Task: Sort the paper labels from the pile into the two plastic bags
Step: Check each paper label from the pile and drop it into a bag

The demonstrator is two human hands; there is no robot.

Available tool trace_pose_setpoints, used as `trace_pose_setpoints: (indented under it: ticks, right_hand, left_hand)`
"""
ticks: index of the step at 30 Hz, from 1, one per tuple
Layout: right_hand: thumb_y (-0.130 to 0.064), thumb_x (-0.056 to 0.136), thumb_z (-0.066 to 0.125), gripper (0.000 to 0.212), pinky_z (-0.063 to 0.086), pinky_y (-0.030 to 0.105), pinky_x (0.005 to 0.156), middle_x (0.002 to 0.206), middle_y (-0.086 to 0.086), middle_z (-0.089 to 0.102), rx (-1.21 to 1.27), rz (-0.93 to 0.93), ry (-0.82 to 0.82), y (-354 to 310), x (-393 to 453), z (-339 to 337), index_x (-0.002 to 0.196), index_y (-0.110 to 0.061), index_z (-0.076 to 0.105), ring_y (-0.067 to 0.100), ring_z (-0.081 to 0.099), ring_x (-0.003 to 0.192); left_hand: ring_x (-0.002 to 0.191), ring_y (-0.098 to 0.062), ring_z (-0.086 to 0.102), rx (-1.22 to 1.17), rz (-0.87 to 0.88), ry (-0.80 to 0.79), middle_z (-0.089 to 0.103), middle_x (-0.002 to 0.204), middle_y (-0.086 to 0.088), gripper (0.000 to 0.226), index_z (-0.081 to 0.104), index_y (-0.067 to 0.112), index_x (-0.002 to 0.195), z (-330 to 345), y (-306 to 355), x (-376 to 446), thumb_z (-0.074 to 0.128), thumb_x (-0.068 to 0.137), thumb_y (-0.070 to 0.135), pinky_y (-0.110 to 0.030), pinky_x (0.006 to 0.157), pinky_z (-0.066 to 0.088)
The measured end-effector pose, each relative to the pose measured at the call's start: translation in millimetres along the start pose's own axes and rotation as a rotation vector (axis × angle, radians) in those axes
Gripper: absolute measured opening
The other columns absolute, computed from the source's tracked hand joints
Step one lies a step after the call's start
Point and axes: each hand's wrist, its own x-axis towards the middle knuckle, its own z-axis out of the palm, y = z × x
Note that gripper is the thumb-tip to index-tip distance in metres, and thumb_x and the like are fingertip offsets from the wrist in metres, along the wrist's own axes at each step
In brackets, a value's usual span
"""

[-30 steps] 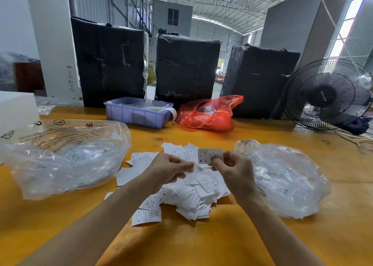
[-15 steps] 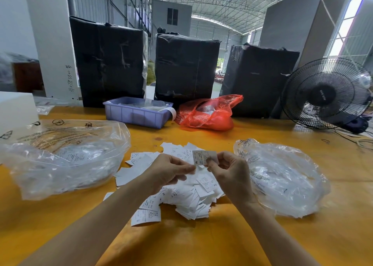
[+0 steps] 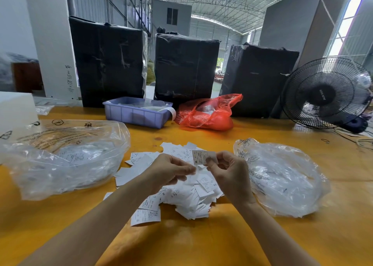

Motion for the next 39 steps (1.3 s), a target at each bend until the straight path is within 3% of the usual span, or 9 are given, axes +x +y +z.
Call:
trace_pose_setpoints:
  ticks: [10, 18, 20, 23, 28, 31, 36, 39]
  right_hand:
    - [-0.005, 0.083, 0.069, 0.003, 0.058, 0.028, 0.062, 0.078, 0.0, 0.071, 0.008, 0.016, -0.039, 2, 1, 0, 0.08, -0.007, 0.069, 0.015, 0.07, 0.072]
    - [0.001, 0.081, 0.068, 0.003, 0.059, 0.038, 0.064, 0.076, 0.01, 0.072, 0.036, 0.129, -0.137, 4, 3, 0, 0.078, 0.0, 0.068, 0.02, 0.07, 0.068]
    - [0.004, 0.081, 0.067, 0.005, 0.058, 0.035, 0.062, 0.073, 0.011, 0.071, 0.08, 0.191, -0.194, 4, 4, -1, 0.077, 0.0, 0.067, 0.02, 0.069, 0.063]
    - [0.008, 0.08, 0.065, 0.001, 0.052, 0.021, 0.053, 0.07, 0.014, 0.07, 0.187, 0.299, -0.336, 4, 4, -4, 0.081, 0.007, 0.066, 0.012, 0.066, 0.055]
    - [-0.002, 0.092, 0.056, 0.011, 0.046, 0.02, 0.055, 0.067, 0.005, 0.068, 0.153, 0.37, -0.54, 5, 3, -5, 0.088, 0.001, 0.066, 0.012, 0.06, 0.057]
    - [-0.005, 0.097, 0.047, 0.012, 0.044, 0.022, 0.055, 0.063, 0.002, 0.059, 0.125, 0.353, -0.548, 4, 3, -3, 0.094, -0.006, 0.059, 0.009, 0.053, 0.054]
    - [-0.006, 0.098, 0.045, 0.017, 0.042, 0.024, 0.055, 0.061, -0.004, 0.053, 0.069, 0.328, -0.586, 2, 5, -4, 0.111, -0.015, 0.051, 0.008, 0.047, 0.054]
    - [-0.031, 0.098, 0.043, 0.031, 0.042, 0.021, 0.053, 0.069, -0.005, 0.053, 0.015, 0.303, -0.672, -2, 3, -3, 0.122, -0.011, 0.049, 0.005, 0.047, 0.055]
  left_hand:
    - [0.046, -0.001, 0.055, -0.012, -0.004, 0.019, 0.068, 0.058, 0.004, 0.012, 0.073, 0.004, 0.084, -2, -2, 2, 0.076, 0.077, 0.014, -0.015, 0.045, 0.04]
    - [0.049, -0.003, 0.057, -0.016, -0.01, 0.051, 0.069, 0.063, -0.001, 0.013, 0.074, 0.006, 0.083, -2, -3, 4, 0.078, 0.074, 0.014, -0.016, 0.047, 0.041]
    - [0.05, -0.005, 0.056, -0.022, -0.011, 0.067, 0.067, 0.061, -0.003, 0.014, 0.074, 0.005, 0.083, -2, -4, 5, 0.079, 0.074, 0.014, -0.018, 0.048, 0.041]
    - [0.05, -0.004, 0.055, -0.017, -0.007, 0.068, 0.067, 0.061, -0.003, 0.012, 0.074, 0.006, 0.081, -1, -5, 5, 0.078, 0.075, 0.016, -0.016, 0.047, 0.04]
    - [0.049, -0.004, 0.054, -0.001, -0.003, 0.07, 0.067, 0.059, 0.001, 0.02, 0.074, 0.006, 0.079, 4, -5, 3, 0.075, 0.079, 0.025, -0.017, 0.047, 0.038]
    - [0.054, -0.008, 0.058, -0.008, -0.006, 0.112, 0.07, 0.065, 0.001, 0.032, 0.072, 0.005, 0.076, 8, -4, 4, 0.069, 0.082, 0.037, -0.021, 0.054, 0.041]
    - [0.057, -0.012, 0.057, -0.014, -0.015, 0.125, 0.07, 0.067, -0.003, 0.038, 0.072, 0.002, 0.078, 11, -3, 2, 0.066, 0.084, 0.039, -0.022, 0.056, 0.043]
    - [0.067, -0.019, 0.057, -0.055, -0.002, 0.134, 0.067, 0.069, -0.007, 0.036, 0.074, 0.005, 0.077, 17, -2, -1, 0.068, 0.081, 0.04, -0.026, 0.063, 0.046]
